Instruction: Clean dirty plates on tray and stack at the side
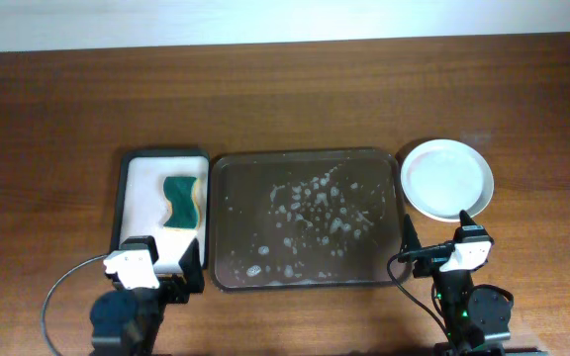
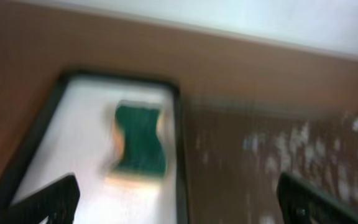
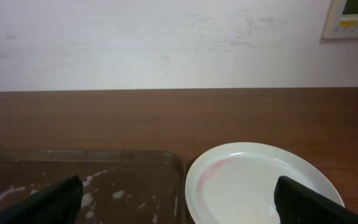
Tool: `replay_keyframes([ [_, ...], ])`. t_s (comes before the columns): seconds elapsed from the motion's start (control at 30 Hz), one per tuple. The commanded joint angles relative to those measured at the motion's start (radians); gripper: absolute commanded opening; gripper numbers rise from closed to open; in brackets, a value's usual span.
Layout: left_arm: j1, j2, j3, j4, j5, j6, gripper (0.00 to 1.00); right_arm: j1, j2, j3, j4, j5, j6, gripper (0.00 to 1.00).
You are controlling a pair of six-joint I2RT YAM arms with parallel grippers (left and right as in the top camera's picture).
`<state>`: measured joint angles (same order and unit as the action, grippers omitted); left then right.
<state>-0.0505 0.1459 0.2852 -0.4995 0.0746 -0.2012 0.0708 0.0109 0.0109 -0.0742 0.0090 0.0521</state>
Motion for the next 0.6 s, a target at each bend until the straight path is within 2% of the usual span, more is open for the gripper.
replay_keyframes([
  [0.0,-0.001,-0.12,-0.147,0.211,0.012,0.051,0.99,-0.006,-0.008,-0.005,-0.005,0.014,0.004,0.99],
  [0.03,-0.001,-0.142,-0.203,0.354,0.016,0.118,0.99,-0.006,-0.008,-0.005,-0.005,0.014,0.004,0.99],
  [0.1,-0.001,-0.141,-0.273,0.531,0.02,0.222,0.99,-0.006,-0.008,-0.005,-0.005,0.014,0.005,0.99],
  [0.2,-0.001,-0.141,-0.277,0.419,0.023,0.281,1.0,-0.006,-0.008,-0.005,-0.005,0.014,0.004,0.99],
  [0.57,-0.001,-0.141,-0.277,0.43,0.038,0.278,1.0,-0.006,-0.008,-0.005,-0.005,0.014,0.005,0.99],
])
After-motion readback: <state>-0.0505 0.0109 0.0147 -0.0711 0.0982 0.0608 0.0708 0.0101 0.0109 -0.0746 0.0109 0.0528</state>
